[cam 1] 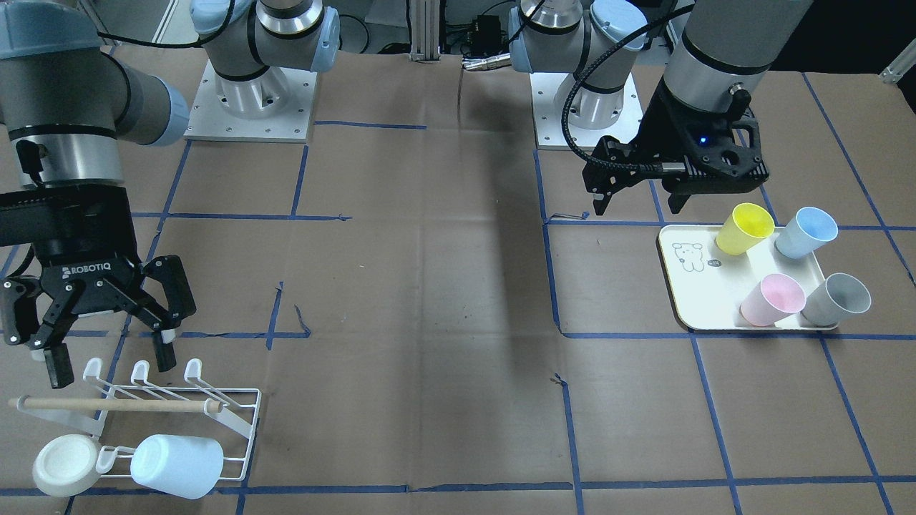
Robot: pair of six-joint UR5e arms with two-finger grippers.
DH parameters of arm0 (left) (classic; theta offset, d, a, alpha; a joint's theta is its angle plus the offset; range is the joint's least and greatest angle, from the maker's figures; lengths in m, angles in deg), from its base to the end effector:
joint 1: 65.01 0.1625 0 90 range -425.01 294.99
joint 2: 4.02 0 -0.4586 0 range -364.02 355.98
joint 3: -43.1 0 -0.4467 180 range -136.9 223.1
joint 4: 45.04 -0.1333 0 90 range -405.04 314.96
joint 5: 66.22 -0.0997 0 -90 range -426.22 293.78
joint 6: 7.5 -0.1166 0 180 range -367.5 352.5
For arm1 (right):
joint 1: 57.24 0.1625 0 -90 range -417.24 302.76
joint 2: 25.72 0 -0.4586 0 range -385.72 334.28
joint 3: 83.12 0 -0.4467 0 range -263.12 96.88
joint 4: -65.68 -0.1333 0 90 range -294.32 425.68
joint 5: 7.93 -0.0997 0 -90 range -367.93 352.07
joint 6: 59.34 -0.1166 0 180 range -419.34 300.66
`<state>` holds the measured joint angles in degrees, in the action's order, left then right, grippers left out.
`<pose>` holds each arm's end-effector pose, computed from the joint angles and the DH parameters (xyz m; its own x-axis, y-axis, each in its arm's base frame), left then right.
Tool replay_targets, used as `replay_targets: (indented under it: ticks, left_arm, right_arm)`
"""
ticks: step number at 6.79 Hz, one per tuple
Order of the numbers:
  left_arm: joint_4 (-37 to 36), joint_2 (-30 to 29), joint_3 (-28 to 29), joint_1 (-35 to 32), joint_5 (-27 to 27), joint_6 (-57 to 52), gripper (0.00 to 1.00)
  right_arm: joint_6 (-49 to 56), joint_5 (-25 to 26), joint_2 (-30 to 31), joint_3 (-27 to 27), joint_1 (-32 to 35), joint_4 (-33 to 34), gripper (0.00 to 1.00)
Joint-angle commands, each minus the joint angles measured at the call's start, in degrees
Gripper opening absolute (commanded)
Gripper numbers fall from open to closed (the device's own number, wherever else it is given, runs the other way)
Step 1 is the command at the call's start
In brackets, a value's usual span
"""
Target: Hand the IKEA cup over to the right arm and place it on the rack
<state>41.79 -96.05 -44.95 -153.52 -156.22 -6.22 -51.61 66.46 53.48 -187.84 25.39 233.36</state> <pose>-0.1185 -0.5721 0.5091 -0.9988 -0.0483 0.0012 -0.0483 0.9974 -0.0539 0.0814 -0.6547 0.4304 -0.9841 -0.1682 -0.0574 -0.0542 0.5911 -0.8048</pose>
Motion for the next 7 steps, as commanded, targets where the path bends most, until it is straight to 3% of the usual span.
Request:
replay_targets:
  ticks: [1,3,5,6,7]
  left_arm:
    - [0.0,0.0,0.0,0.0,0.0,-0.1,0.99]
    - [-0.1,-0.1,0.0,0.0,0.1,-0.1,0.99]
    - [-0.1,0.0,0.1,0.0,0.0,-0.1,0.99]
    - [-0.1,0.0,0.1,0.0,0.1,-0.1,0.99]
    - [-0.1,0.0,0.0,0.0,0.1,-0.2,0.99]
  right_arm:
    - [0.0,0.3,3.6,0.1,1.6,-16.0,1.0]
    - [0.0,0.4,7.2,1.0,4.9,-33.9,1.0]
    - [0.1,6.6,8.7,4.0,6.8,-57.2,1.0]
    - [0.0,7.0,11.0,6.3,6.8,-66.1,1.0]
    - [-0.9,7.8,13.7,6.6,6.8,-69.8,1.0]
